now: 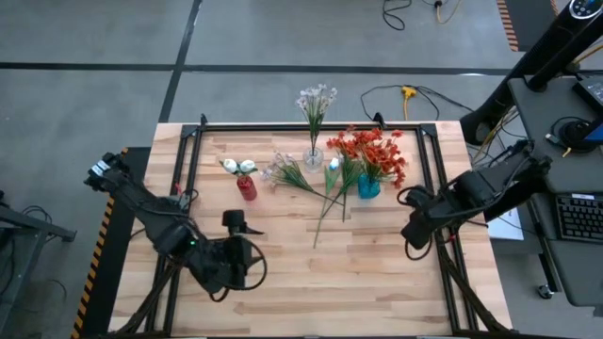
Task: Sort flowers into vase by color
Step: Put the left white flowers into the transparent vase
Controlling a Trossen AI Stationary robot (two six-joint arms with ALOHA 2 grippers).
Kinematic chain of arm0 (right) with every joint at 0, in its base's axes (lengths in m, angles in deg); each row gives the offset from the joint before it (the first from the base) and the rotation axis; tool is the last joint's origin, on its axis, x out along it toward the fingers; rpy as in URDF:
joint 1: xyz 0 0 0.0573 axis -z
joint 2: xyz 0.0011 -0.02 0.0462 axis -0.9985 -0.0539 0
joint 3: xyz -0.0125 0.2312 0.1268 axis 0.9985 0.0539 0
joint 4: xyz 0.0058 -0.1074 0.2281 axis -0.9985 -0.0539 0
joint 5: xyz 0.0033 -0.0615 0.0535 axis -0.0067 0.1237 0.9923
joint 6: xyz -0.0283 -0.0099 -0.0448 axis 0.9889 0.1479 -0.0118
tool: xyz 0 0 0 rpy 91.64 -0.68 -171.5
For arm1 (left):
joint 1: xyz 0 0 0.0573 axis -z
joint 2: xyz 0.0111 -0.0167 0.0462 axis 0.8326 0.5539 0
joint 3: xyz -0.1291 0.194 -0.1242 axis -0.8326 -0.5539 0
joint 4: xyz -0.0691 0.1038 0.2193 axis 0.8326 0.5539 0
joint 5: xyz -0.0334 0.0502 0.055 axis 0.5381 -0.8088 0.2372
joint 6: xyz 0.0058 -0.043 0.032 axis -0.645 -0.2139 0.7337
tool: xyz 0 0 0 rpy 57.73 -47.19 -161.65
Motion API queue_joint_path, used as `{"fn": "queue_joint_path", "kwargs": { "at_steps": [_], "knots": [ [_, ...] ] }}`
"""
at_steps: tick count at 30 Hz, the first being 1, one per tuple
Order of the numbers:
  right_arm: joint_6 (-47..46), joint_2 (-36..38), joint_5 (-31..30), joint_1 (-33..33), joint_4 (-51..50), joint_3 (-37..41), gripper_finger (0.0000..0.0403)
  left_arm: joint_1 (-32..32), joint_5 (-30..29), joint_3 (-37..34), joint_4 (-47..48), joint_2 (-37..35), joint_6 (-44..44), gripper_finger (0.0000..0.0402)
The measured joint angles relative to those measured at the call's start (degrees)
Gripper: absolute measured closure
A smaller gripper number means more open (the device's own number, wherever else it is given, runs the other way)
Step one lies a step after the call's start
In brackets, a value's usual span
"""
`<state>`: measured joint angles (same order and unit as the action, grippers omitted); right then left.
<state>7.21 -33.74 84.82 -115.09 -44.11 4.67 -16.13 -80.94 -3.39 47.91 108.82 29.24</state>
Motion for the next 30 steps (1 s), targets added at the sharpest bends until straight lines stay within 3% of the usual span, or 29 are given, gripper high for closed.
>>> {"fn": "queue_joint_path", "kwargs": {
  "at_steps": [7,11,19,30],
  "knots": [
    [-1.2,-3.6,1.2,-3.8,3.6,0.0,0.0165,2.0,-2.8,-0.6,4.2,-3.4,-2.6,0.0133],
    [-0.7,-6.8,-1.7,-4.8,10.3,0.0,0.0169,2.4,-3.5,-1.0,6.9,-4.4,-2.8,0.0133],
    [8.0,-17.0,-3.7,-4.8,25.3,-1.4,0.017,2.7,-8.4,-4.4,9.2,-8.4,-2.8,0.0133],
    [22.0,-32.7,-13.2,-3.9,29.8,-17.2,0.017,5.2,-9.3,-13.0,-0.3,-15.6,0.8,0.0133]
  ]
}}
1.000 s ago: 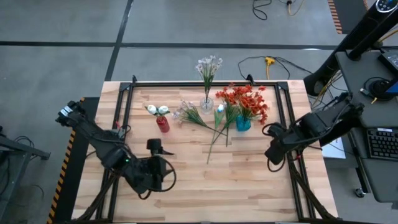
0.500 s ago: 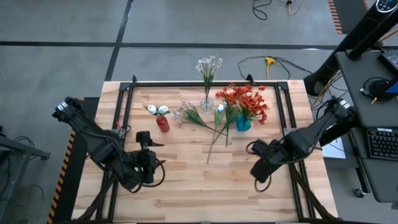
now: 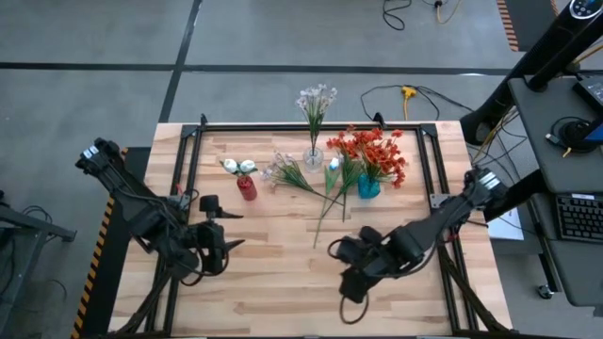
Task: Sort flowers into vase by color
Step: Put the left white flowers into the transparent vase
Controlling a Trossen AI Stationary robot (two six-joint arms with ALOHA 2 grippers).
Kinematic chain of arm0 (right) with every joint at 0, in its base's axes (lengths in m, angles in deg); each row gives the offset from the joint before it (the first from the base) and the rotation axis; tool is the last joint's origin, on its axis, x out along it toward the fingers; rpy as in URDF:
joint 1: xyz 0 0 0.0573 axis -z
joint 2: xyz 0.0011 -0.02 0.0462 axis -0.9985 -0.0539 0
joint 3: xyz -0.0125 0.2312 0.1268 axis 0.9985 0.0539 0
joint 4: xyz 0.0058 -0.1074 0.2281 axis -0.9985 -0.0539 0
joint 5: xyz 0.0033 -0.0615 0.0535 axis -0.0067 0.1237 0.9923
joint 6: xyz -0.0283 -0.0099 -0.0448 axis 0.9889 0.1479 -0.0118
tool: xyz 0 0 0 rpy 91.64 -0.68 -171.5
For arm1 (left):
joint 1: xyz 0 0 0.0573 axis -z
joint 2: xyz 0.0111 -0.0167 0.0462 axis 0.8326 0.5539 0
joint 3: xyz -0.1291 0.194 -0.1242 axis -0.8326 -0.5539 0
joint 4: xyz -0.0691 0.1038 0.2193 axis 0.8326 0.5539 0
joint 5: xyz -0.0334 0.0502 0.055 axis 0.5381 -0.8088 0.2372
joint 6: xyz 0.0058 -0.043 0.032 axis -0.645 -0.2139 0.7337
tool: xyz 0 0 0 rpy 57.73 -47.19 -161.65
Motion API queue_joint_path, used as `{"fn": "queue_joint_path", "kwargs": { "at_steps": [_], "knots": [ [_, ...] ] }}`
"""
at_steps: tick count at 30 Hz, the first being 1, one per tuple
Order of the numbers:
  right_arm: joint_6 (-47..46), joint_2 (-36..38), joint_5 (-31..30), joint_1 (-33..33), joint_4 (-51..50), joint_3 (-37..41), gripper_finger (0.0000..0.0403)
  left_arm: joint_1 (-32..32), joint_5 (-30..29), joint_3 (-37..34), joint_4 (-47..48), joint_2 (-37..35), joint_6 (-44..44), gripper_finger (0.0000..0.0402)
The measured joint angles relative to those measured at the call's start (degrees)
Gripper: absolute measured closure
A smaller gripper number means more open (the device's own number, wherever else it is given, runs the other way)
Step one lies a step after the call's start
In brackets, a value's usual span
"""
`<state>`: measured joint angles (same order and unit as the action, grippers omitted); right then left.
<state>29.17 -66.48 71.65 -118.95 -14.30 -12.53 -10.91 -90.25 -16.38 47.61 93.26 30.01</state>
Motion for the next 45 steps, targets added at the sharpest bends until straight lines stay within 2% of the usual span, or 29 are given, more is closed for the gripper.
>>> {"fn": "queue_joint_path", "kwargs": {
  "at_steps": [4,10,22,26,33,45],
  "knots": [
    [6.9,-4.6,-3.9,0.7,-0.1,-7.7,0.017,1.0,0.2,-1.1,-0.1,-0.8,-0.9,0.0133],
    [16.0,-10.7,-6.4,2.5,-1.9,-19.5,0.017,2.5,0.3,-1.2,0.3,-1.2,-1.4,0.0133],
    [23.1,-19.2,-14.3,8.4,-14.0,-38.1,0.017,2.8,2.5,-2.7,5.1,0.3,-9.1,0.0133],
    [23.4,-20.2,-16.1,10.5,-16.4,-39.9,0.017,2.9,3.4,-2.9,5.0,1.0,-7.8,0.0133],
    [26.3,-21.1,-17.2,15.4,-16.2,-38.4,0.017,2.9,3.3,-2.9,5.7,0.3,-7.6,0.0133],
    [31.9,-30.8,-17.2,22.8,-17.6,-38.2,0.017,2.9,2.7,-3.1,8.7,0.3,-10.0,0.0133]
  ]
}}
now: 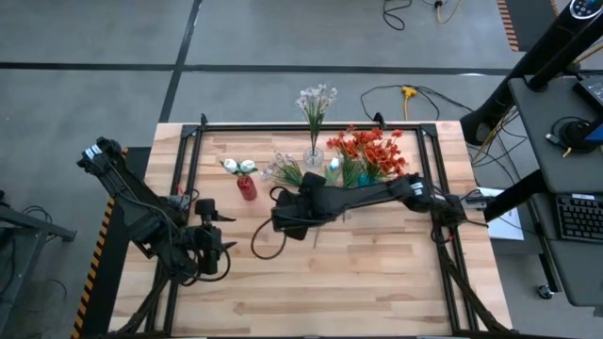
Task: Sort flowers into vase by color
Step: Put the left white flowers into the transparent vase
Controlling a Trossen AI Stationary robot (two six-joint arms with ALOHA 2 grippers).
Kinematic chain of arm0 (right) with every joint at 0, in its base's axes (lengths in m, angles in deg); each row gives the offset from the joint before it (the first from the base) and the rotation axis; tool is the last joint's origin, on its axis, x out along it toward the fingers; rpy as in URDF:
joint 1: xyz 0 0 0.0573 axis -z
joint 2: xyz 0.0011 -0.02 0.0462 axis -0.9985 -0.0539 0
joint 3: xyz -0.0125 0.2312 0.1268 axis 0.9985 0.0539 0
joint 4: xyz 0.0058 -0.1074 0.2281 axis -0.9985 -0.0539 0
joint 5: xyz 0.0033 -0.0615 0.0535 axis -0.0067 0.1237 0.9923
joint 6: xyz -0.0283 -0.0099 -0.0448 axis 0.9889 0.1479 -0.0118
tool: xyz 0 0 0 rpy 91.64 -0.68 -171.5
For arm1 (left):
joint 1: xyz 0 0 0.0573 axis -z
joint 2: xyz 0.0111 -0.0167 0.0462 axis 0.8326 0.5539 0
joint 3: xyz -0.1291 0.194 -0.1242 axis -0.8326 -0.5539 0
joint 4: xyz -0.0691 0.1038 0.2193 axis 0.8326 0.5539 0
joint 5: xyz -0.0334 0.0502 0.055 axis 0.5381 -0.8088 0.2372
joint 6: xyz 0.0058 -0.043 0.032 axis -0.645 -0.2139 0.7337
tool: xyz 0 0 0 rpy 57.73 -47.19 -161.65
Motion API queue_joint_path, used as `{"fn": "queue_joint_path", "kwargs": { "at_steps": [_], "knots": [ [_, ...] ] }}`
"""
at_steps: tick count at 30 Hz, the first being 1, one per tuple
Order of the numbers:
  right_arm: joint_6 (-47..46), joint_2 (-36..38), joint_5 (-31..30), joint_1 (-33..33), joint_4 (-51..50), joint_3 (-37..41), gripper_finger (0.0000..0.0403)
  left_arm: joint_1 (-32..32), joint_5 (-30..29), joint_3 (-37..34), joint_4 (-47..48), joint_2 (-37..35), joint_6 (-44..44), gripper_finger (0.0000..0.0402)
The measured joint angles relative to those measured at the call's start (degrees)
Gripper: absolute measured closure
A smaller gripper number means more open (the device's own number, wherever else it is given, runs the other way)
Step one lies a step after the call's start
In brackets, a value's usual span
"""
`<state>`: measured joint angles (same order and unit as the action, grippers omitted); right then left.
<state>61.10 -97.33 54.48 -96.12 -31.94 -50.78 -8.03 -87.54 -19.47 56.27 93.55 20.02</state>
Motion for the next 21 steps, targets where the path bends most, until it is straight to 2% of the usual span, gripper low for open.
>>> {"fn": "queue_joint_path", "kwargs": {
  "at_steps": [6,11,21],
  "knots": [
    [3.9,-4.9,0.1,3.3,-2.3,0.0,0.017,0.5,0.0,-0.1,5.3,0.0,-7.0,0.0133],
    [6.4,-8.0,0.5,5.6,-2.4,0.1,0.017,1.5,0.0,-0.5,5.8,0.0,-7.9,0.0133],
    [6.3,-7.8,0.5,7.3,-5.2,0.3,0.017,1.7,-2.0,-0.7,5.4,0.0,-9.9,0.0133]
  ]
}}
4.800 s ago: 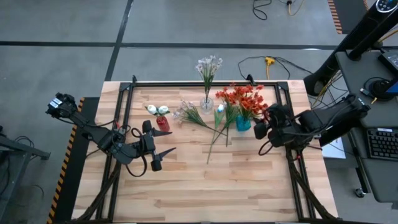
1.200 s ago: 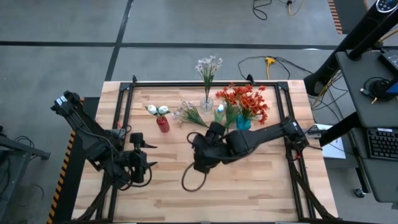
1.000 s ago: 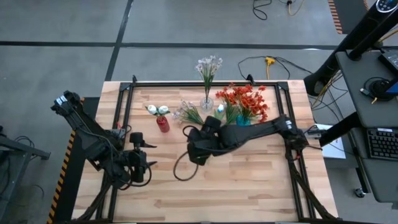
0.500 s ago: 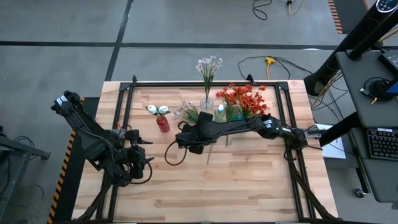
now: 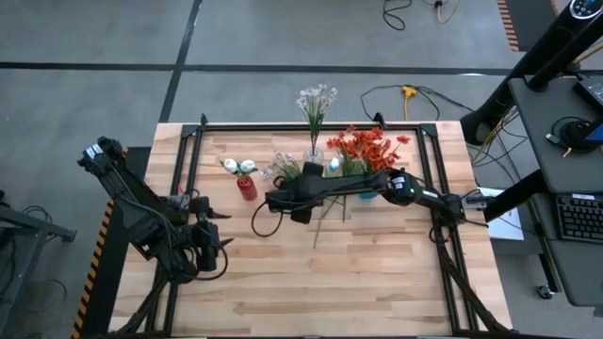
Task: Sort flowers into vase by color
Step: Put the left white flowers into the transparent vase
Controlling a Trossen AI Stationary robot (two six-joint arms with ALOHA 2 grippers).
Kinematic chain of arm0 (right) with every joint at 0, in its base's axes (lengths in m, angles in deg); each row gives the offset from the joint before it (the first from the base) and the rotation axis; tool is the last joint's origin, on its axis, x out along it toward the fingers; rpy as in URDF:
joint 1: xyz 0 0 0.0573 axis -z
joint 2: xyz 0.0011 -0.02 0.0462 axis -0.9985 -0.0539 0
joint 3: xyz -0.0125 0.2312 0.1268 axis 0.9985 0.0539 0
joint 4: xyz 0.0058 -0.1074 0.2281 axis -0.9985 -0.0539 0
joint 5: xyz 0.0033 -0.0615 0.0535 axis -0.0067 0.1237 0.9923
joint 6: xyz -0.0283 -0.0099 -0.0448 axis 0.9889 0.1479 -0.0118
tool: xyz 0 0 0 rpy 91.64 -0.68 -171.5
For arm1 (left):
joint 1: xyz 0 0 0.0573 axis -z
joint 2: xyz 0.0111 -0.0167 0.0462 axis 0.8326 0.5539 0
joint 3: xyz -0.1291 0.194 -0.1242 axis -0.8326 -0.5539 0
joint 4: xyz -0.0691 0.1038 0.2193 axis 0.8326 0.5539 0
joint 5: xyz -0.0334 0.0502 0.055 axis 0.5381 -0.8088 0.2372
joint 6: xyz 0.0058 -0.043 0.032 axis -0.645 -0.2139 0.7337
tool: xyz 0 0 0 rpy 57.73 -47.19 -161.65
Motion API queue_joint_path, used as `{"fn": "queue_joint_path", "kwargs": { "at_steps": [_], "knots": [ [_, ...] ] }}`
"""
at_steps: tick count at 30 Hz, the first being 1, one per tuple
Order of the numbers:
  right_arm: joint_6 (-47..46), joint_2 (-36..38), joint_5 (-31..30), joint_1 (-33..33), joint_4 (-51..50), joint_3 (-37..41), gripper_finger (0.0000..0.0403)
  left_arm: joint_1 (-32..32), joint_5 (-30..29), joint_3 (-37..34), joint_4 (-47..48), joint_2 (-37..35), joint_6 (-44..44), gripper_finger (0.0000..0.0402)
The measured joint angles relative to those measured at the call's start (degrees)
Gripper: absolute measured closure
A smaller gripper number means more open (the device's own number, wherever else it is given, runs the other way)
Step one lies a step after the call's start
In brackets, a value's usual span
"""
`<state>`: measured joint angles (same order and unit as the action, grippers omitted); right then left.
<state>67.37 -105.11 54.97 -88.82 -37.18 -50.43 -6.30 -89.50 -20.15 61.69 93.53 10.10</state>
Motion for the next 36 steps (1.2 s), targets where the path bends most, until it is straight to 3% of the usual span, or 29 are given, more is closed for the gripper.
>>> {"fn": "queue_joint_path", "kwargs": {
  "at_steps": [5,10,16,27,31,36],
  "knots": [
    [-3.1,3.7,-0.7,-3.4,-2.1,0.0,0.017,-0.1,-1.5,0.0,-3.1,0.0,-0.3,0.0133],
    [-4.7,6.5,-5.1,-6.6,-2.9,-0.1,0.017,-0.1,-1.5,0.0,-4.7,0.0,0.0,0.0133],
    [-4.7,10.6,-5.0,-9.7,-5.0,-0.1,0.017,-0.2,-1.9,-0.2,-10.0,0.1,1.8,0.0133],
    [-7.2,20.2,-5.0,-17.8,-5.5,0.0,0.017,-5.5,-1.9,-0.7,-32.8,6.9,26.8,0.0133],
    [-9.5,24.2,-5.0,-20.7,-5.8,0.0,0.017,-10.5,2.2,-0.3,-36.0,9.4,32.0,0.0133],
    [-12.2,28.5,-5.0,-24.0,-5.7,0.0,0.017,-18.1,12.6,-0.3,-42.9,12.9,41.5,0.014]
  ]
}}
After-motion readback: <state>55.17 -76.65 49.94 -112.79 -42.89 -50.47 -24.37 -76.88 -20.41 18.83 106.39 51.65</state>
